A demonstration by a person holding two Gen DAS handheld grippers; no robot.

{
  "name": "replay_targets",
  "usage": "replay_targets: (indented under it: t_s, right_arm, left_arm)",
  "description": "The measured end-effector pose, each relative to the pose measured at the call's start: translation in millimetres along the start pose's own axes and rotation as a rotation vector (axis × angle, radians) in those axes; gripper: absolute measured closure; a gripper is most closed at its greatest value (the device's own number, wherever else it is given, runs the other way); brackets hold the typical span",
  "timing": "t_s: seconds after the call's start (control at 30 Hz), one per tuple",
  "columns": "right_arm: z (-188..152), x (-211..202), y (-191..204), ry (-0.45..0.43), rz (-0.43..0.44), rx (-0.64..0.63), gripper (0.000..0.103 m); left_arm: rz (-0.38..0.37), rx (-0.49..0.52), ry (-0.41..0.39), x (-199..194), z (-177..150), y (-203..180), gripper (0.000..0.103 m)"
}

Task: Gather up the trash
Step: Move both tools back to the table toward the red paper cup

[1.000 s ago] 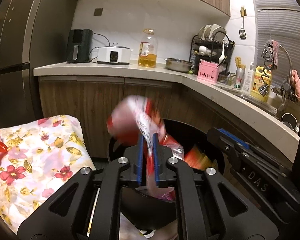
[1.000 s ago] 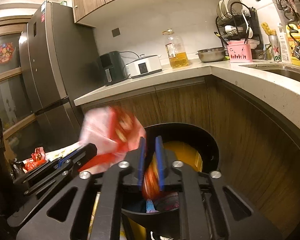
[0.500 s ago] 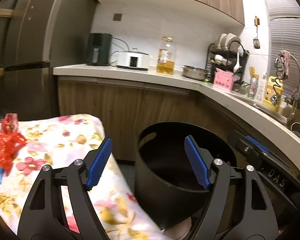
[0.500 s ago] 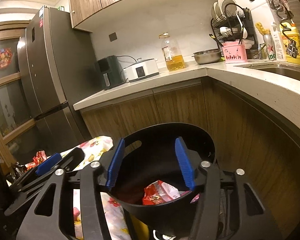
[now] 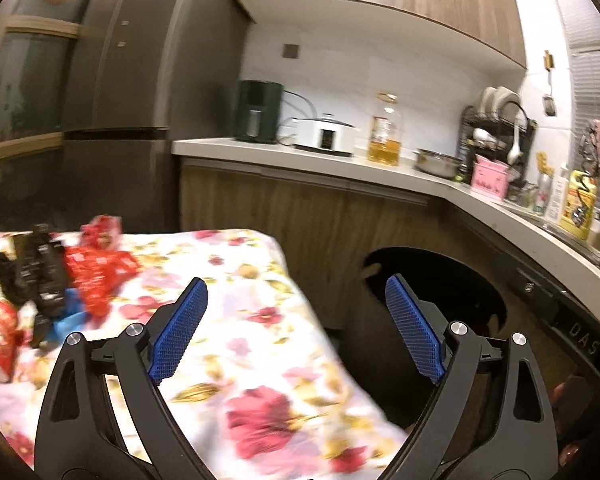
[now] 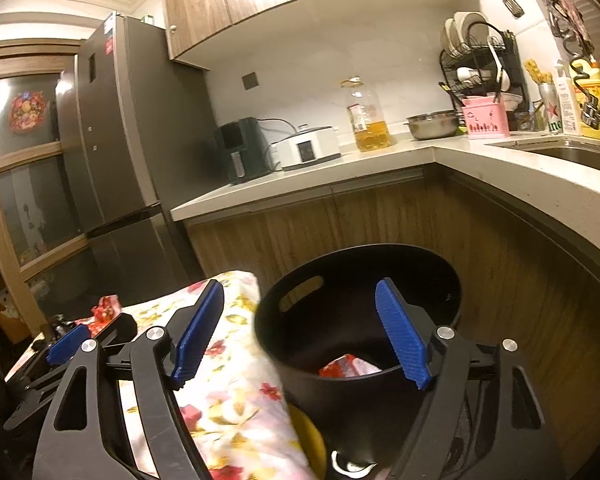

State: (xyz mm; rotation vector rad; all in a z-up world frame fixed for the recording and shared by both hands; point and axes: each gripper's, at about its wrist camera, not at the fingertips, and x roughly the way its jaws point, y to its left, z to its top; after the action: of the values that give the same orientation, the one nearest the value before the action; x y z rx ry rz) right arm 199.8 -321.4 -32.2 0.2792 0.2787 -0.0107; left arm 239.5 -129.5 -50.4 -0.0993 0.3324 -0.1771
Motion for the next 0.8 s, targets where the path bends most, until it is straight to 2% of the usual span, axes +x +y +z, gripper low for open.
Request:
replay_targets:
  t_s: [0.1,0.33,0.5,0.7,0.8]
  right_arm:
    - [-5.4,-3.2,18.5,0.003,0.030,-0.017,0.026]
    - [-19.7,-5.1,63.7,0.020,0.110,-0.048,0.026]
    - [-33.8,-2.0,101.5,0.042,0.176,-0.062,0.026]
    - [-48.2,4.2,148.5,0.068,0.255,-0.101,0.026]
    - [-53.9,8.6,170.7,0.077,0.287,-0.132,0.026]
  left_arm:
    - [0.058,-0.016,-0.006,-12.0,-3.0,22.6,0.014]
    - [0.264,-0.039,-0.011,-44.5,-17.6,93.2,0.014]
    - [0.399,-0.102,-0.005,-67.5,-24.9,150.7,0.014]
    - [0.490,-0.154,0.001,-85.0,-28.3,199.4,0.014]
    - [0.504,-0.174,0.016,-85.5,-30.3,215.8,0.014]
